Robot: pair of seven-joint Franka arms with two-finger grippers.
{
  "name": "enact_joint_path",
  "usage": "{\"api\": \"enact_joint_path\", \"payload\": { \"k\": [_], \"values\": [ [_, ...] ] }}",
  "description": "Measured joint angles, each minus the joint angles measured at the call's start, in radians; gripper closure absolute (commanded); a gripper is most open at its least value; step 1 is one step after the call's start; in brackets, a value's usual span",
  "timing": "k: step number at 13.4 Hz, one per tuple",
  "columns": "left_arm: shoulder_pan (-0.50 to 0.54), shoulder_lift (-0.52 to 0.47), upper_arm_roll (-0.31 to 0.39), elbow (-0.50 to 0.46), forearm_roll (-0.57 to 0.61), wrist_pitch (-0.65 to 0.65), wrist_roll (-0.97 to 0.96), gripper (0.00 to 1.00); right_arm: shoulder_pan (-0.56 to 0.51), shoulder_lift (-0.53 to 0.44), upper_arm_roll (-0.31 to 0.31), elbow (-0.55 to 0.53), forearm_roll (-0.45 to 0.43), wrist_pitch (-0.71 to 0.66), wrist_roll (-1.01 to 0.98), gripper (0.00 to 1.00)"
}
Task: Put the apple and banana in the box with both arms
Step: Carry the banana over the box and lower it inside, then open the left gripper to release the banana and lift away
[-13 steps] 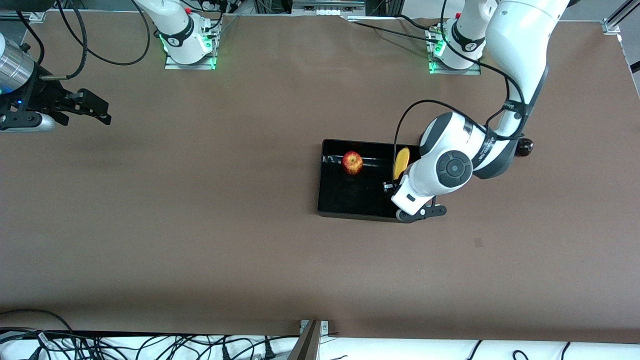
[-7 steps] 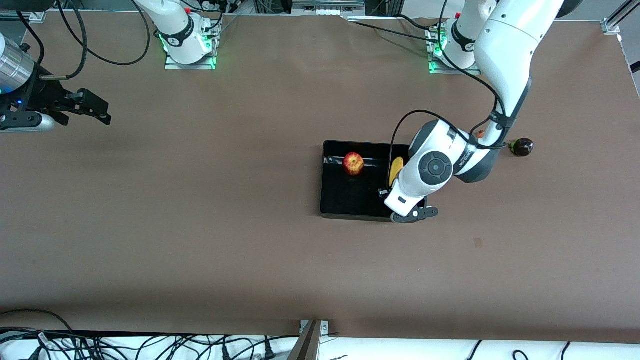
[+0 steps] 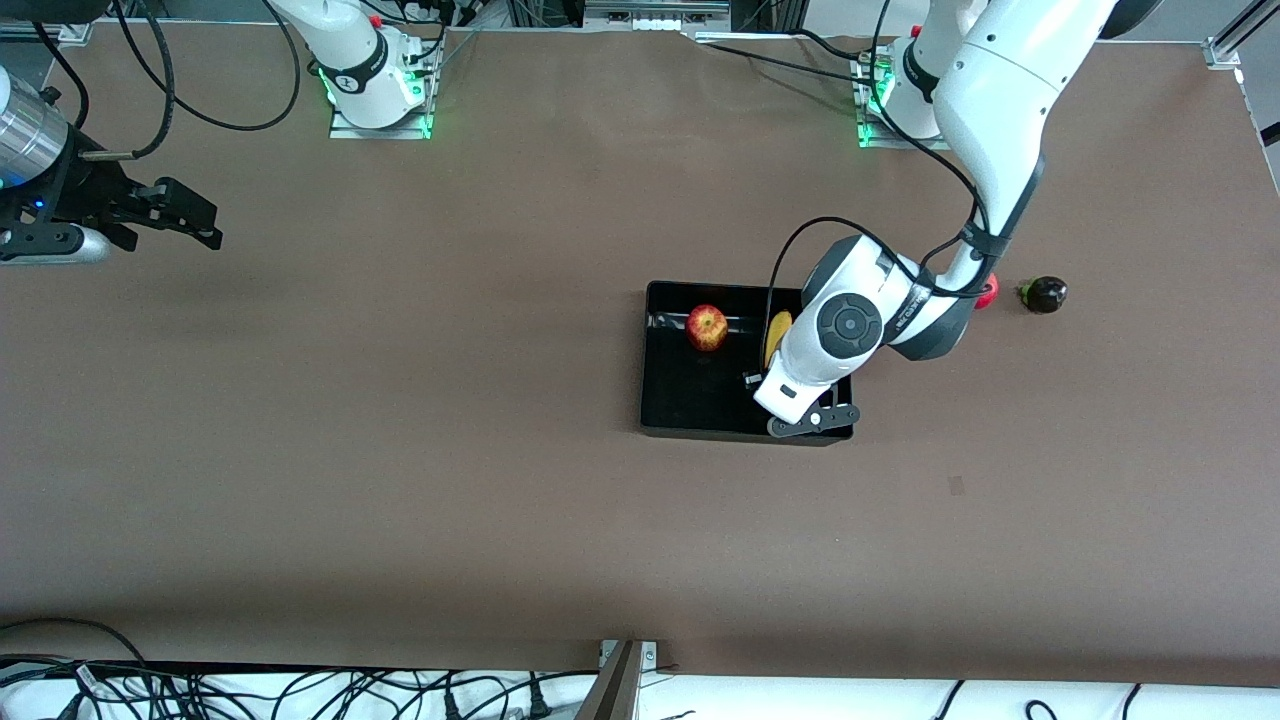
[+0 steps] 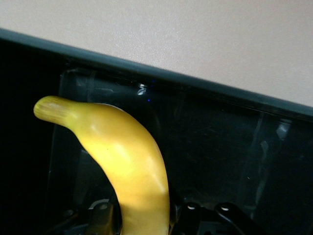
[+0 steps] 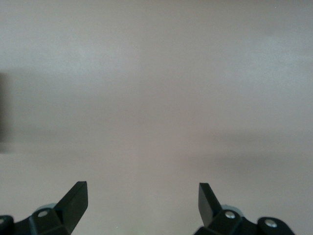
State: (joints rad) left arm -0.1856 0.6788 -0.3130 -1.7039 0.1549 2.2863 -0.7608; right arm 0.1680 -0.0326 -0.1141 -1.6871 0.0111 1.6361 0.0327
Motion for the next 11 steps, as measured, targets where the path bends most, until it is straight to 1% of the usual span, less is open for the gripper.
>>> {"api": "enact_joint_path", "payload": {
  "k": [3, 4, 5, 6, 7, 11],
  "values": [
    [-0.006, 0.037, 0.000, -0.037, 0.058, 0.063, -0.069, 1.00, 0.000, 0.000, 0.000, 0.000, 0.000, 0.000, 0.000, 0.00],
    [-0.007, 0.036, -0.001, -0.041, 0.064, 0.070, -0.080, 0.83, 0.000, 0.000, 0.000, 0.000, 0.000, 0.000, 0.000, 0.00],
    [-0.008, 0.034, -0.001, -0.044, 0.065, 0.073, -0.080, 0.29, 0.000, 0.000, 0.000, 0.000, 0.000, 0.000, 0.000, 0.00],
    [-0.008, 0.034, -0.001, -0.046, 0.066, 0.075, -0.080, 0.13, 0.000, 0.000, 0.000, 0.000, 0.000, 0.000, 0.000, 0.00],
    [-0.009, 0.034, -0.003, -0.046, 0.066, 0.076, -0.080, 0.00, 0.000, 0.000, 0.000, 0.000, 0.000, 0.000, 0.000, 0.00],
    [-0.010, 0.034, -0.003, -0.051, 0.066, 0.055, -0.082, 0.00, 0.000, 0.000, 0.000, 0.000, 0.000, 0.000, 0.000, 0.00]
  ]
}}
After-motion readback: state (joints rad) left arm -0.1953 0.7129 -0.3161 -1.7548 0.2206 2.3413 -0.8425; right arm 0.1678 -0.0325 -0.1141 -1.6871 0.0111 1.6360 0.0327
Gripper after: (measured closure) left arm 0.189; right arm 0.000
